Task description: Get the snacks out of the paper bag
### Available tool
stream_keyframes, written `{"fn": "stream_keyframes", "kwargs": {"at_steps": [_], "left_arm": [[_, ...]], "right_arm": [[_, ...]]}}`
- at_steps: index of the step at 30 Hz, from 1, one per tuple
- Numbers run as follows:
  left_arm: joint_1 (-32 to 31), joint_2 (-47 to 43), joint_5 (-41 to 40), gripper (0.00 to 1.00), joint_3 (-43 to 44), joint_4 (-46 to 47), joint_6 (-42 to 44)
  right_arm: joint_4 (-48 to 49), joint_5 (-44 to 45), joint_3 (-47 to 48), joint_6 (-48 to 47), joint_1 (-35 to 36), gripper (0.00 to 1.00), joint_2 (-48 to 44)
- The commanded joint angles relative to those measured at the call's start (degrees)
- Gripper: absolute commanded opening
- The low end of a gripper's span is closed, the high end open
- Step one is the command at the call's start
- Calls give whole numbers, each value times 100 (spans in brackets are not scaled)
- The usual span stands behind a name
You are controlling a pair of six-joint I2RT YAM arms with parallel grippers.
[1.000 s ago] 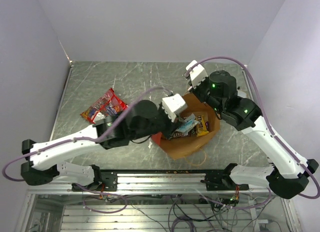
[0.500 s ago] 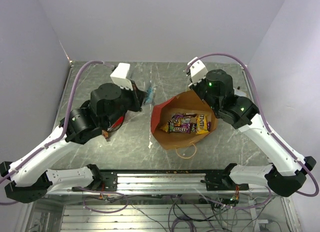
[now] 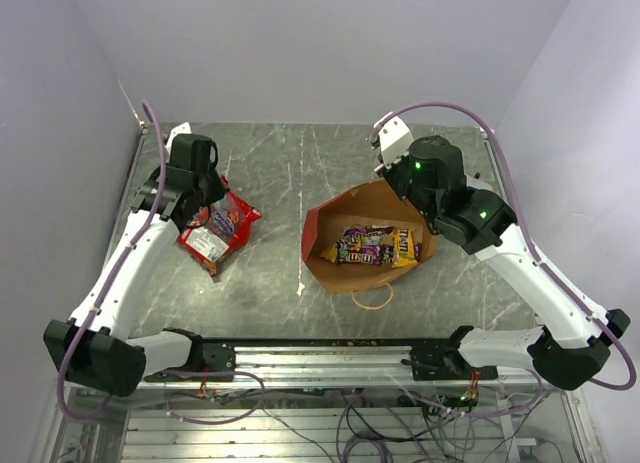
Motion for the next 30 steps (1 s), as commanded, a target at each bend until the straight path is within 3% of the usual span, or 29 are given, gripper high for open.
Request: {"fn": "stream_keyframes", "kwargs": {"at_steps": [1,6,13,18,22,25,28,30], "left_arm": [[372,33,1619,7,-634,546,-120],[452,-129,2823,7,-1805,1044,-634],[485,-1067,2911,7,-4155,3065,-1843],[495,-624,3223,7,-4494,4250,-2115],[510,-581,2934,7,-4730,4811,-2244],[512,-457,2729,7,-4748,4632,-2319],[512,-173,2785,22,-4743,4341,-2362],[512,-99,2678,31,-4487,3483,-2258]], "right_arm": [[35,-3,163,-41,3,0,23],[30,2,204,11,2,0,125],[160,41,10,-189,3,0,6],[-28,-169,128,-179,7,0,65],[176,-126,-114,-193,2,0,-70],[189,-89,-91,-168,3,0,-54],[28,-212,-37,-153,2,0,3],[16,-198,-76,-139,2,0,-26]]}}
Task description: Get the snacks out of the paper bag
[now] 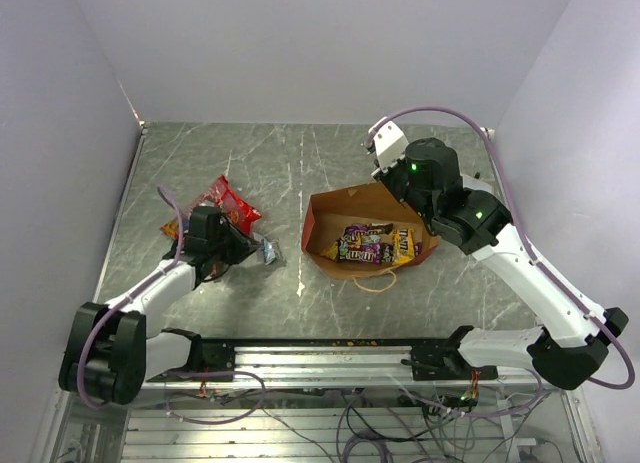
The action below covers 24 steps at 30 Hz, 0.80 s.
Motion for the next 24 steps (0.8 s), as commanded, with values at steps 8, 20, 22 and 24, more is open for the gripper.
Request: {"fn": "stream_keyframes", "kwargs": {"at_steps": [8,20,22,24], "left_arm": [[47,-1180,-1064,67,1191,-3145,136],[47,-982,-80,71,2120,-3252,333],[47,-943,125,74,2109,-3054,257],[47,-877,327,80,2090,-2895,184]], "right_arm": [[-294,-607,243,431,5,0,-125],[25,771,50,4,0,0,-293],[426,1258,-60,-441,-56,0,-281],[774,1180,-147,-886,-266,0,-276]]}}
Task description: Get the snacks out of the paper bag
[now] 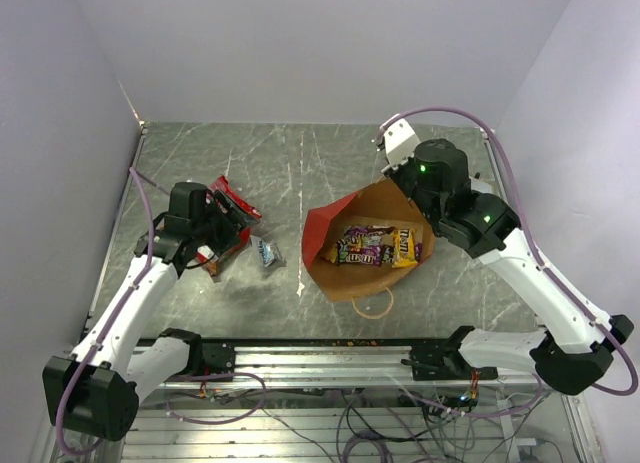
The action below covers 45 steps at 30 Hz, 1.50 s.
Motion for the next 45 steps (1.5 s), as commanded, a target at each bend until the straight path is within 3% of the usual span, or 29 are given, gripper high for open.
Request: {"fn": "stream_keyframes", "kwargs": {"at_steps": [1,6,11,19,23,29,34,39,42,45], "left_arm": [[42,104,635,82,124,311,-46],[42,-17,684,83,72,294,-93],[42,-167,739,83,177,45,36],[42,-401,828,84,203,-140,96],[42,-501,908,84,224,-230,189],[42,-709,1180,85,211,-198,359],[42,-933,1742,86,134,189,611],[-10,-1225,2266,85,20,824,747],[-404,-1450,2280,86,-142,1396,636],[-1457,-1644,1669,87,-383,2156,540]], "right_arm": [[1012,598,-173,-1057,-375,0,-111],[1331,-286,-13,-1524,-1372,0,49],[1591,-324,91,-2449,-1377,0,183],[1374,31,699,-3049,-865,0,600],[516,-23,922,-2556,-261,0,671],[177,-581,138,-1174,499,0,357],[-57,-1237,-124,192,682,0,215],[-11,-1853,-362,845,714,0,28],[-75,-1878,-306,1024,714,0,-15],[-80,-1600,-284,1055,714,0,-81]]}}
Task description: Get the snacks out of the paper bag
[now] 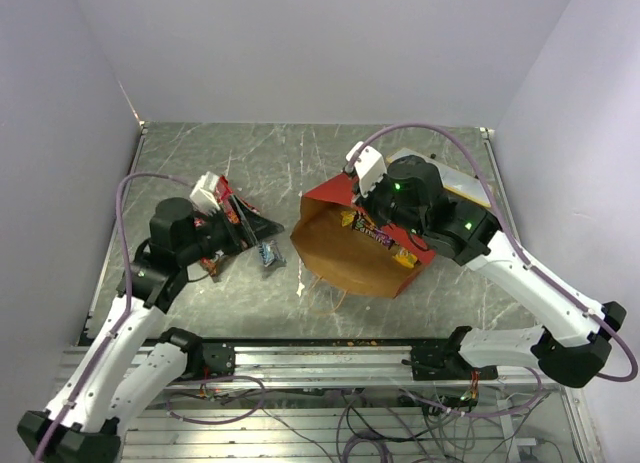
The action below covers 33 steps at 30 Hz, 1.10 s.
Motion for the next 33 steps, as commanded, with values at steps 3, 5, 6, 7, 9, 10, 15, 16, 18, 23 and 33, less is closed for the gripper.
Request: {"fn": "stream_keyframes", "kwargs": {"at_steps": [3,5,6,7,9,10,15,16,18,23,33], "left_arm": [[-2120,-102,-981,88,-305,1624,148],[-2825,187,-1428,88,-168,1744,527],[-3175,363,-1667,87,-78,1777,808],[-3497,564,-1887,87,7,1791,1109],[-3994,1030,-2226,84,236,1838,1881],[-4197,1238,-2333,82,347,1912,2222],[-4947,2271,-2942,76,823,2154,3905],[-4975,2448,-3006,74,889,2159,4120],[-4986,2739,-3123,65,970,2272,4577],[-5005,3376,-3312,59,1206,2518,5417],[-5272,4406,-4194,54,1151,3841,6275]], "right_arm": [[-12,325,126,309,36,0,-228],[46,401,167,250,34,0,-270],[74,443,186,227,34,0,-296],[91,482,229,216,34,0,-302],[124,564,330,189,38,0,-319],[130,594,383,188,38,0,-321],[83,545,520,302,35,0,-292],[100,540,511,315,36,0,-304],[144,555,476,371,38,0,-333],[126,616,569,474,34,0,-341],[168,687,590,550,36,0,-315]]}}
